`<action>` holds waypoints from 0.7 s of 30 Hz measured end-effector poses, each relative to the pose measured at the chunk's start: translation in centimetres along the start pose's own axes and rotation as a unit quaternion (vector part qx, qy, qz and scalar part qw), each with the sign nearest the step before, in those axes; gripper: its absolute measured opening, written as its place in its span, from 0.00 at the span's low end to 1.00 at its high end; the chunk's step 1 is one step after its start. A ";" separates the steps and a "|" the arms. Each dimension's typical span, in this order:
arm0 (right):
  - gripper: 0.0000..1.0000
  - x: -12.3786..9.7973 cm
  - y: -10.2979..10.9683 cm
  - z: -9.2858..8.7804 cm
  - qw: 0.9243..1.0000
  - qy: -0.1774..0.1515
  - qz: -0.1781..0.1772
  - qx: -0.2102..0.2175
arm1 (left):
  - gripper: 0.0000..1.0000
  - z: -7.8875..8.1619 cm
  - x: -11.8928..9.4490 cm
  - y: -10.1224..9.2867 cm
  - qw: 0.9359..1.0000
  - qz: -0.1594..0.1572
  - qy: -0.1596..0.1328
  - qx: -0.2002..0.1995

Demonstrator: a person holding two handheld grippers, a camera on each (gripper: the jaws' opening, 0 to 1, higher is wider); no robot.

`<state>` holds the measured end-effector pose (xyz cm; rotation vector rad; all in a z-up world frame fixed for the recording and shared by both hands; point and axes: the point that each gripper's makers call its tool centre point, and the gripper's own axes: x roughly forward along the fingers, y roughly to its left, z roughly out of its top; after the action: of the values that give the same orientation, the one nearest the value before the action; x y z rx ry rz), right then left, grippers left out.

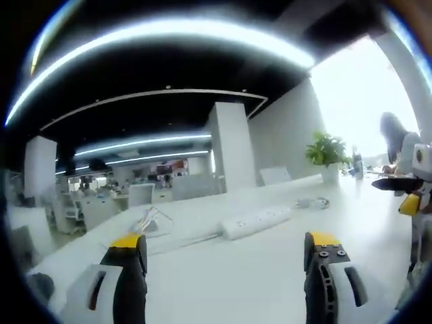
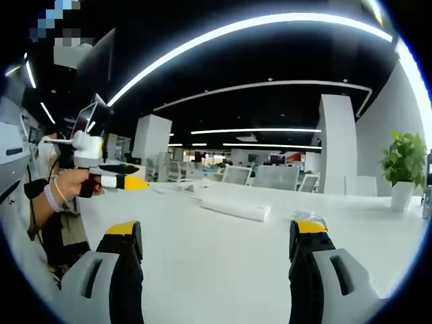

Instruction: Straighten the power strip on the desk, plug the charger into it

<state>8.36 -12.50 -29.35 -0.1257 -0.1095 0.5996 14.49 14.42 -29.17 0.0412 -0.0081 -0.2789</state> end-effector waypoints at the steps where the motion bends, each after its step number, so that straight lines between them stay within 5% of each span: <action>1: 0.90 0.0 0.0 0.0 1.000 0.000 -0.001 0.000 | 0.99 -0.1 -0.2 0.0 1.000 0.001 0.000 -0.007; 21: 0.90 0.4 0.3 -0.1 1.000 0.004 0.002 -0.002 | 0.99 -1.3 -2.1 0.1 1.000 0.013 0.015 -0.022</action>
<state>8.54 -12.06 -29.46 -0.1319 -0.1034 0.6021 12.51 15.11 -30.46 0.0023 0.0270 -0.2532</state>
